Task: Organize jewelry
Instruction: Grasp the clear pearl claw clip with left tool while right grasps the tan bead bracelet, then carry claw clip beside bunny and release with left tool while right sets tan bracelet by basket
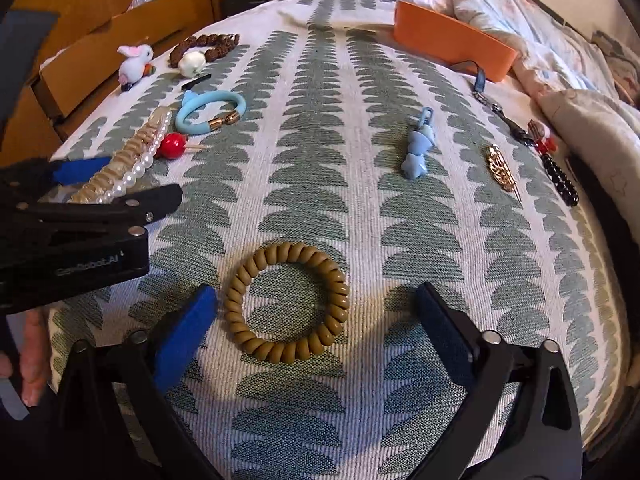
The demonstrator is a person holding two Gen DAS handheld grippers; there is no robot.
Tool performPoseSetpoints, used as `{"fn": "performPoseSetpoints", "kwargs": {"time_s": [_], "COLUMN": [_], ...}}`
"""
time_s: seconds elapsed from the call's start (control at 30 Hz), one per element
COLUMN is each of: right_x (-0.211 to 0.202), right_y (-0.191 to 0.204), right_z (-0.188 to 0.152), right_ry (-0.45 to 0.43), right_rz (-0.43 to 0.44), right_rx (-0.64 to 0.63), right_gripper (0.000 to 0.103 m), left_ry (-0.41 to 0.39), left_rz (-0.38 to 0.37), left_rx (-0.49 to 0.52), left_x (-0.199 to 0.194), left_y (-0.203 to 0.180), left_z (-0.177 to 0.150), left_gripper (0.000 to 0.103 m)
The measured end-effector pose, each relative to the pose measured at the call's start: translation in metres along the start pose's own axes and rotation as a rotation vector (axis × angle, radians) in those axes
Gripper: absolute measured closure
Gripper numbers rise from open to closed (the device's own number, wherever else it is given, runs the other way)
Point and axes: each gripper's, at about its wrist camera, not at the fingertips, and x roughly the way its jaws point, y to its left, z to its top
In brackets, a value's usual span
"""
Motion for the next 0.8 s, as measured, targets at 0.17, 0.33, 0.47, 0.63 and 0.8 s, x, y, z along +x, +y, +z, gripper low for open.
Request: {"fn": "performPoseSetpoints", "kwargs": {"time_s": [0.17,0.33,0.47,0.63,0.8], "right_x": [-0.005,-0.011,-0.017,-0.027,-0.043], "right_y": [-0.015,-0.019,-0.032,-0.037,-0.041], "right_z": [0.001,-0.002,-0.001,-0.001,0.0], "right_ry": [-0.013,-0.024,-0.036,-0.068,-0.122], "right_rz": [0.01,0.014,0.059,0.1,0.127], "right_rx": [0.068,0.075,0.129,0.155,0.177], "right_gripper": [0.034,0.049,0.059,0.06,0.06], "left_ry": [-0.016,-0.019,-0.029,-0.05,-0.098], "left_rz": [-0.004,-0.049,-0.075,-0.113,-0.131], "left_rx": [-0.002,0.004,0.007,-0.007,-0.032], "left_x": [-0.001,-0.006,-0.012,-0.023,-0.04], "left_y": [0.003,0.003,0.003,0.01,0.021], "left_z": [0.0,-0.001,-0.001,0.001,0.008], "left_gripper": [0.041,0.064,0.067,0.067,0.067]}}
